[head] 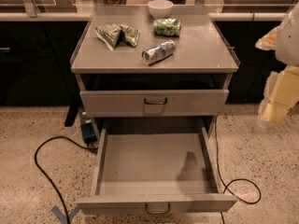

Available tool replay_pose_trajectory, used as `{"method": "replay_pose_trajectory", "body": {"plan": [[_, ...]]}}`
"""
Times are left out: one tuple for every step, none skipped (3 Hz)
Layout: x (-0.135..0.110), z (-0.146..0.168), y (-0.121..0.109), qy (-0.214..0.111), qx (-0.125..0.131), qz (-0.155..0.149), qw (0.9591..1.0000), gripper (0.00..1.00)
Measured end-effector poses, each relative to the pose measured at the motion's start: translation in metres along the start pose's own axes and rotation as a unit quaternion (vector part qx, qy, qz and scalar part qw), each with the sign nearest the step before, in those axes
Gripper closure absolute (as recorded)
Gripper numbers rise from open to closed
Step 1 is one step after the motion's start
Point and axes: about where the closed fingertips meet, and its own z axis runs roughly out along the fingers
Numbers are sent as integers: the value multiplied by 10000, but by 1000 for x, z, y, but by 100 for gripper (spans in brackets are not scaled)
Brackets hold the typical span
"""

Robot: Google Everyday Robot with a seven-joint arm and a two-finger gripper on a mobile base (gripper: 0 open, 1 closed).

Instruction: Place redbull can into middle drawer

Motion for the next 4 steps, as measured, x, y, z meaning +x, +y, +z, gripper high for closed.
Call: {"method": "replay_pose_trajectory", "body": {"plan": [[0, 0, 0, 0, 0, 0, 10000, 0], [-12, -1, -9, -19, 215, -247, 9995, 0], [-44, 9, -32, -42, 446, -740, 9963, 0], [-91, 25, -70, -88, 743, -1261, 9892, 0]]}}
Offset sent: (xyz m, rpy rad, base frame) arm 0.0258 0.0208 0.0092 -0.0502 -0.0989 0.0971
